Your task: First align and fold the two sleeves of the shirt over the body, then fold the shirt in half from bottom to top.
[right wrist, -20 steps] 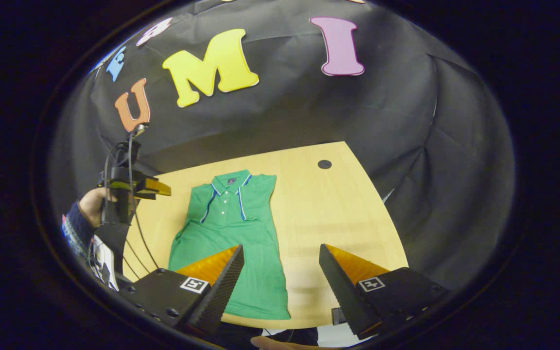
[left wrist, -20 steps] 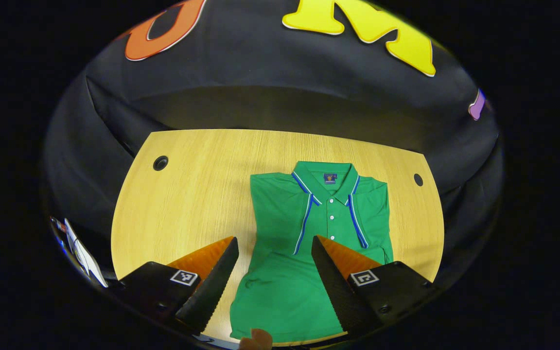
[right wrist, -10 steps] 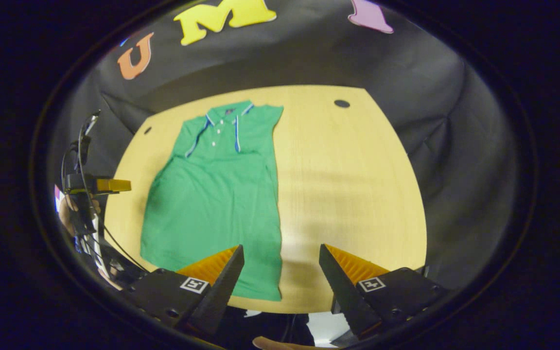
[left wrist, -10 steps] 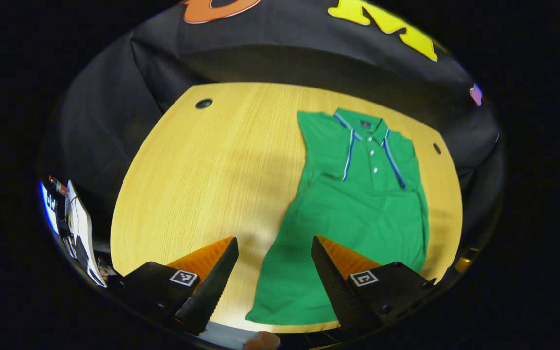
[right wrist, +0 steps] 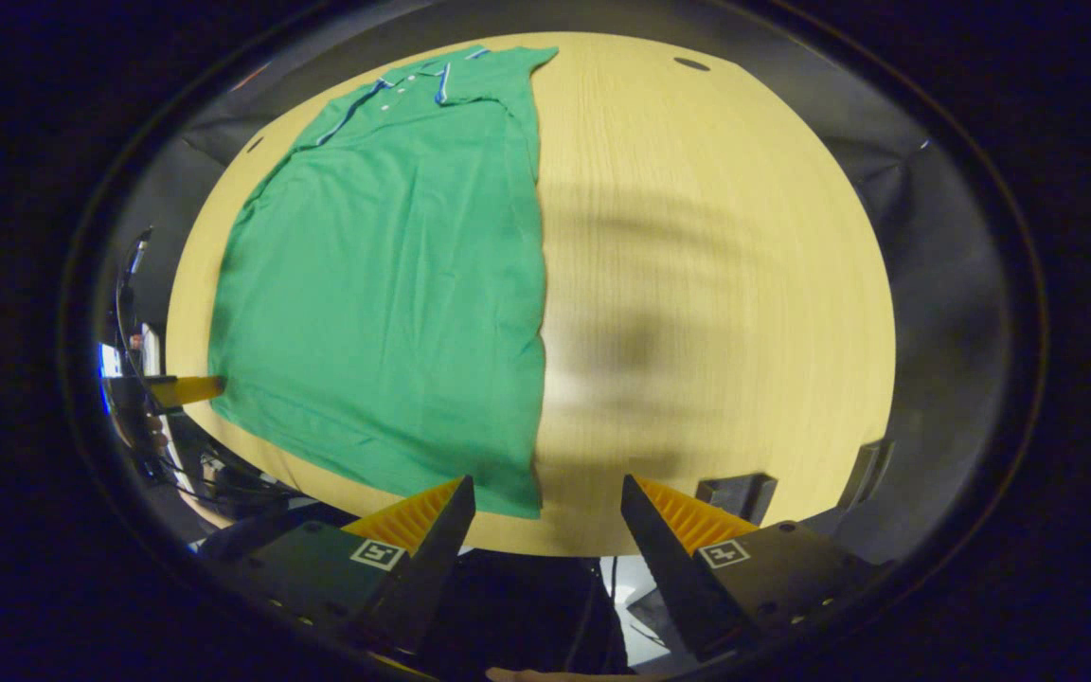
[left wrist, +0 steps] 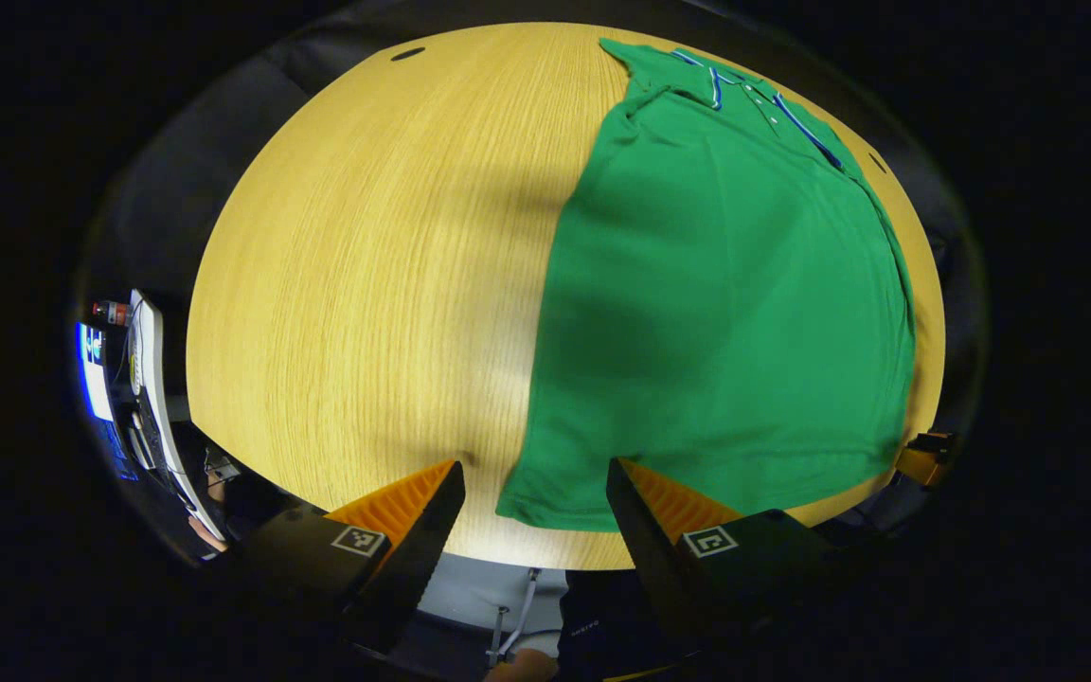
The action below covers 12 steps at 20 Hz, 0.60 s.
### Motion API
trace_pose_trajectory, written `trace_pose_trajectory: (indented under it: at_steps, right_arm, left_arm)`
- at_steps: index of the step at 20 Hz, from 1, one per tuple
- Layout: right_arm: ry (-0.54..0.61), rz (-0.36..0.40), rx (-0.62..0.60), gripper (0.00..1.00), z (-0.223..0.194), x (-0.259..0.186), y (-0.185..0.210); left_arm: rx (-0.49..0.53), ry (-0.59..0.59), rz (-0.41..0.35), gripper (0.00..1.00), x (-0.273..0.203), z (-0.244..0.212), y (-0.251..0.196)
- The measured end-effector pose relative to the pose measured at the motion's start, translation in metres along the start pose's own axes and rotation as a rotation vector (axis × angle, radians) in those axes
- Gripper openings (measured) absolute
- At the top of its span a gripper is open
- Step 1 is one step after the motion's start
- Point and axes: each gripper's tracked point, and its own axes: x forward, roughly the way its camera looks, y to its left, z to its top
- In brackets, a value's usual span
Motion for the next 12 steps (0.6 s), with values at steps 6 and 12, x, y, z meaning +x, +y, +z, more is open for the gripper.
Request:
trace_pose_trajectory:
  at_steps: [6,12]
  right_arm:
    - [0.04,-0.03,0.008,0.96,0.001,0.013,0.013]
    - [0.113,-0.03,0.009,0.77,-0.018,0.027,0.017]
  left_arm:
    - [-0.011,0.054,-0.012,0.94,-0.033,0.021,-0.002]
    - [-0.006,0.092,-0.073,0.59,-0.078,0.056,-0.024]
